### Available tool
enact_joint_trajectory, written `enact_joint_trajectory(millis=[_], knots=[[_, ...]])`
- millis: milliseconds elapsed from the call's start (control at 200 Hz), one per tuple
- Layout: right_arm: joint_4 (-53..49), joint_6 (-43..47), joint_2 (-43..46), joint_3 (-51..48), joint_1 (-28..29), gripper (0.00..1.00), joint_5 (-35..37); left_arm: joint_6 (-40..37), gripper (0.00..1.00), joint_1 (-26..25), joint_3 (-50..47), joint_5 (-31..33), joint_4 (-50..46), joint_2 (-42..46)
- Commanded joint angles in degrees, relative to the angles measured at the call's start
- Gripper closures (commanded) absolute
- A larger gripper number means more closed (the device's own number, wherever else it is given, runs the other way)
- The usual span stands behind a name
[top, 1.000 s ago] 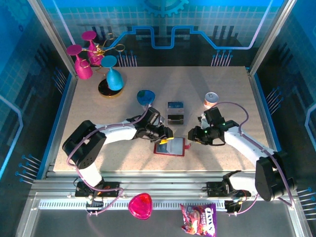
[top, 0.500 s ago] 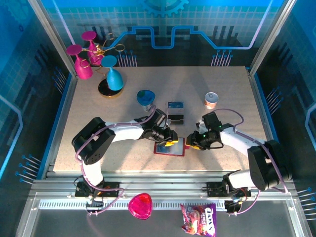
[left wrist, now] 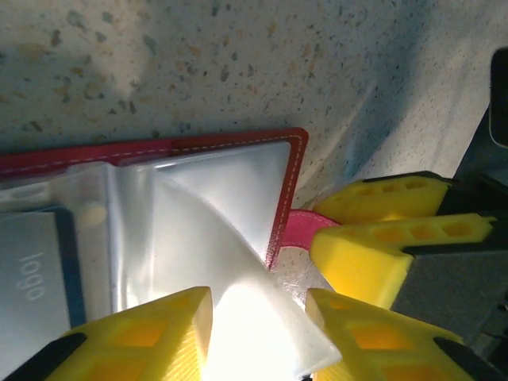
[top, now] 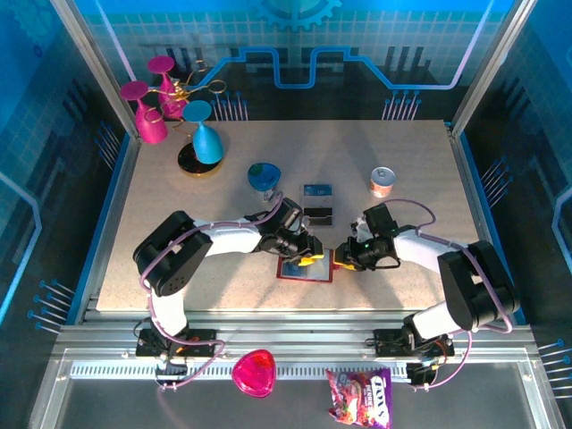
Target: Take the credit cards out of the card holder
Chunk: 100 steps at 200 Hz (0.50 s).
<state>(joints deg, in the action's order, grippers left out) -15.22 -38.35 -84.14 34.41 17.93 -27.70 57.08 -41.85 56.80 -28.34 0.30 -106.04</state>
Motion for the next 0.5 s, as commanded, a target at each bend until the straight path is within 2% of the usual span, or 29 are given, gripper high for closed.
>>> enact_joint_trajectory(millis=[0,90,250,495], knots=[[2.94,-0.75,-1.13,-0.58,-0.11,0.76,-2.16,-0.13,0.58,0.20,-0.60,0.11,0.67,1.10],[3.56,-1.00,-1.85,-0.12,0.21,0.78,-2.22,0.20,0.53,0.84,-1.80,0.64,1.45,2.51],[4.31,-1.18,-3.55,0.93,0.68,0.80,-2.92,0.49,0.50,2.29,-3.64,1.22,1.99,5.06],[3.71,-0.76,-5.22,3.37,1.61,0.80,-3.10,0.17,0.50,4.61,-7.04,2.48,1.81,9.78]])
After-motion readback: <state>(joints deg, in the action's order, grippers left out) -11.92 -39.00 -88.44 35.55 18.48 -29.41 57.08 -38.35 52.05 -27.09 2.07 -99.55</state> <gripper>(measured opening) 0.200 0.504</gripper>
